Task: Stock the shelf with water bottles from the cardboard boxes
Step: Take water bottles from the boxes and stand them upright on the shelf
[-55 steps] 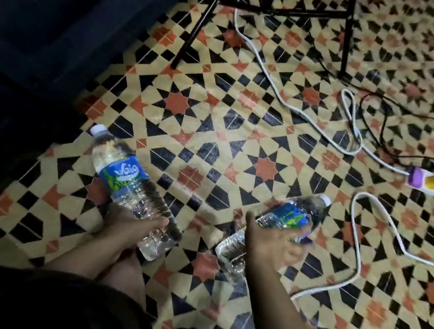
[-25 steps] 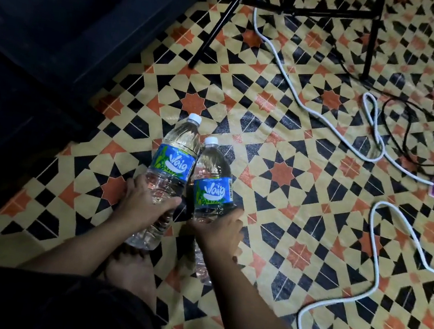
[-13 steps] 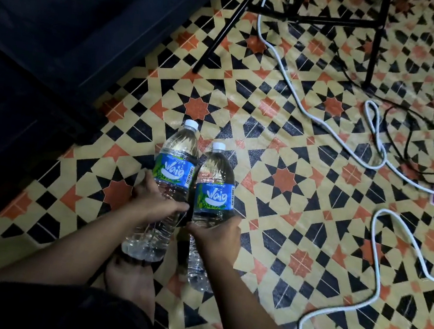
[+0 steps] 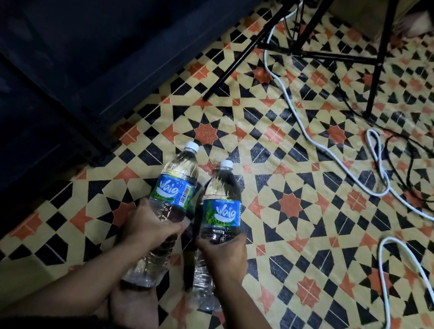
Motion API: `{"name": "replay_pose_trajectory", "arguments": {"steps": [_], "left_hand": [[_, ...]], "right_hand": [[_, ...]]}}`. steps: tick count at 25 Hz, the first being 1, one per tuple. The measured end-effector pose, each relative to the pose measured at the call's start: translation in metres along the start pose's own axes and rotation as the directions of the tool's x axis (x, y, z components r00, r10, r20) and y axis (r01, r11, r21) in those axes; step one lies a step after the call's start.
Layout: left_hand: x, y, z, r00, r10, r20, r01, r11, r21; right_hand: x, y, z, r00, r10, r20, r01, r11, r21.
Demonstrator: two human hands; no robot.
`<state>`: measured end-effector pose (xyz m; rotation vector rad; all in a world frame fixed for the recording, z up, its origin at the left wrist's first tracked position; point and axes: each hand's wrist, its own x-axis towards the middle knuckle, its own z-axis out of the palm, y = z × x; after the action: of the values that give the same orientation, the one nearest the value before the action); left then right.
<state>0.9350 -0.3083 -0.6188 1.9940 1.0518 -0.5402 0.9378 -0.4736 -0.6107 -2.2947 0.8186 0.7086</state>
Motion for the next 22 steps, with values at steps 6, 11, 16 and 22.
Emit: {"name": "replay_pose_trajectory", "arguments": {"steps": [6,11,16,22], "left_hand": [[-0.044,-0.004,-0.055,0.980,0.143,-0.140,-0.137,0.989,0.054],[-0.095,0.030,-0.130,0.905,0.292,-0.310,-0.304,0.953,0.010],[-0.164,0.080,-0.207,0.753,0.465,-0.467,-0.523,0.852,0.005],[-0.268,0.116,-0.283,0.497,0.540,-0.679,-0.706,0.707,0.045]], "right_hand": [[-0.033,-0.021,-0.017,1.000,0.005,-0.016,-0.003,0.989,0.149],[-0.069,-0.061,-0.048,0.982,-0.181,-0.049,0.186,0.924,0.335],[-0.124,-0.114,-0.097,0.921,-0.350,-0.173,0.389,0.794,0.467],[-0.205,-0.163,-0.175,0.747,-0.569,-0.343,0.649,0.515,0.559]]}}
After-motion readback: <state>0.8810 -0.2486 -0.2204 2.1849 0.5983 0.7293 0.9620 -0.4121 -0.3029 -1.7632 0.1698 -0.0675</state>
